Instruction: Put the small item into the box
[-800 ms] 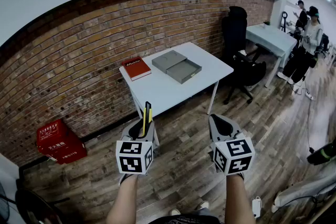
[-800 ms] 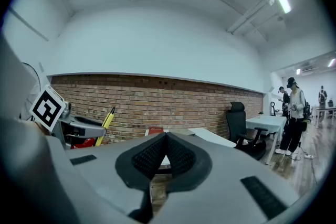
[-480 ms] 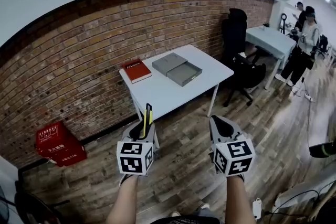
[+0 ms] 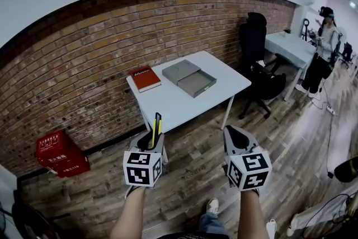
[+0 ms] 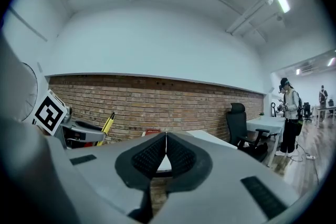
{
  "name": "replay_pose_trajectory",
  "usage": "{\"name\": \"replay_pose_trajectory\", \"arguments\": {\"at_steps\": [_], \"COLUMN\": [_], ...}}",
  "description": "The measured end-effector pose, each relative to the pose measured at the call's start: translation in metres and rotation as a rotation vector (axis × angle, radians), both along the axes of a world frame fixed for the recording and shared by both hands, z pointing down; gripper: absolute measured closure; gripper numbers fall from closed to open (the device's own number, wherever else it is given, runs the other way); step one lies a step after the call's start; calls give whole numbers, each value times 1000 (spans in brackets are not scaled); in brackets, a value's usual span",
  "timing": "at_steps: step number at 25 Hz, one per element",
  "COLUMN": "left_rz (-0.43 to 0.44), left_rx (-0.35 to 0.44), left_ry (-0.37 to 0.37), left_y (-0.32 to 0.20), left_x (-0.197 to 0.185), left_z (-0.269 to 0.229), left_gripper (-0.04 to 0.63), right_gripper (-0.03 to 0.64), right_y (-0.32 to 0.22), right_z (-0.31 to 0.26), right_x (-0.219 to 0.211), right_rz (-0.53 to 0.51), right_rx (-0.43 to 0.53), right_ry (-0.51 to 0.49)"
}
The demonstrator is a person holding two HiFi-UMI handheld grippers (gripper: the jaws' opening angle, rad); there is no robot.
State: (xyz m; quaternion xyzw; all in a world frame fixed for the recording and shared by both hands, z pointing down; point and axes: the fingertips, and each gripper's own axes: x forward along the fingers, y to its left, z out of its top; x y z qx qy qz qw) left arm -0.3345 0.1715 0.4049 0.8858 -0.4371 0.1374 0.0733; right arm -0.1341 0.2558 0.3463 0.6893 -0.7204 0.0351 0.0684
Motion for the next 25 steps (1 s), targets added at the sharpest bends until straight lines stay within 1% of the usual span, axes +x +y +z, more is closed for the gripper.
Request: {"name": "replay_pose_trajectory", "arguments": {"at_steps": [7, 15, 19, 25], "left_rz": [-41, -103, -133, -185], "left_rx": [8, 10, 10, 2], "left_ry": [-16, -27, -35, -48], "left_y": [-37, -87, -104, -120], "left_x": [34, 97, 125, 146], "left_z": [-2, -9, -13, -11], "left_gripper": [465, 465, 465, 465], "right_gripper": [595, 595, 595, 595], "right_y": [-41, -104, -131, -161], "right_z": [1, -2, -3, -3], "right_x": [40, 109, 135, 158], "right_rz": [-35, -96, -142, -202], "right_rx": [2, 5, 4, 7], "right_ry": [-3, -31, -39, -51]}}
